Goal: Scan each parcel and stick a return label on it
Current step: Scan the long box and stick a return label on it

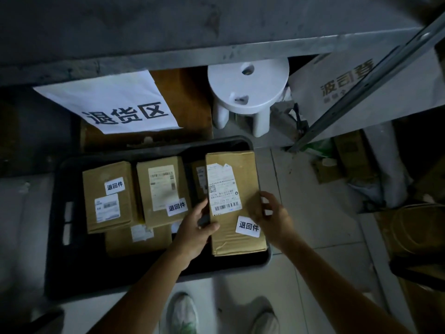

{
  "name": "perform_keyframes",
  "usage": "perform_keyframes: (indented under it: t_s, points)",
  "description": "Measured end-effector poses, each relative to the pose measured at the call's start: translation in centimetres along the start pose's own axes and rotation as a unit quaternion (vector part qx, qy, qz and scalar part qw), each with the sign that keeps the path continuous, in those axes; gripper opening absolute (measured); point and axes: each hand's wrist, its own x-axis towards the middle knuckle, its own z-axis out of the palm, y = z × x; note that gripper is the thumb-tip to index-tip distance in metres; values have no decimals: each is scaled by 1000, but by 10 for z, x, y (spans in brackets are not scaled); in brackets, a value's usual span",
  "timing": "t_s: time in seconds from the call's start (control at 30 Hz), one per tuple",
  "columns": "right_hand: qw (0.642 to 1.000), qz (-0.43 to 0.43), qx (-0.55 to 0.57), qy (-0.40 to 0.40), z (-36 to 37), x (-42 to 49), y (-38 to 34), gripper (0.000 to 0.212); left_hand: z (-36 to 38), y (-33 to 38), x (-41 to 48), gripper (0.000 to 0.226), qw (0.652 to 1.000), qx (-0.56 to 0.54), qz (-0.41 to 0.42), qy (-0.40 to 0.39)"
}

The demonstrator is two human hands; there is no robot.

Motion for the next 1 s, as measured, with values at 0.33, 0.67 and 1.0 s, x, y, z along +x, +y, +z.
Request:
perform_keyframes:
  t_s: [0.33,0.67,1.0]
  points:
    - [1000,11,-20,-14,-2,-28,15,52,15,-20,-24,74,999,-33,-10,36]
    - [976,44,-196,-78,-24,-30,-15,49,8,21,-44,57,983,180,-19,21]
    - [924,-43,-376,-63,-152,-132,-185,54,20,219,-172,43,852,509,119,21]
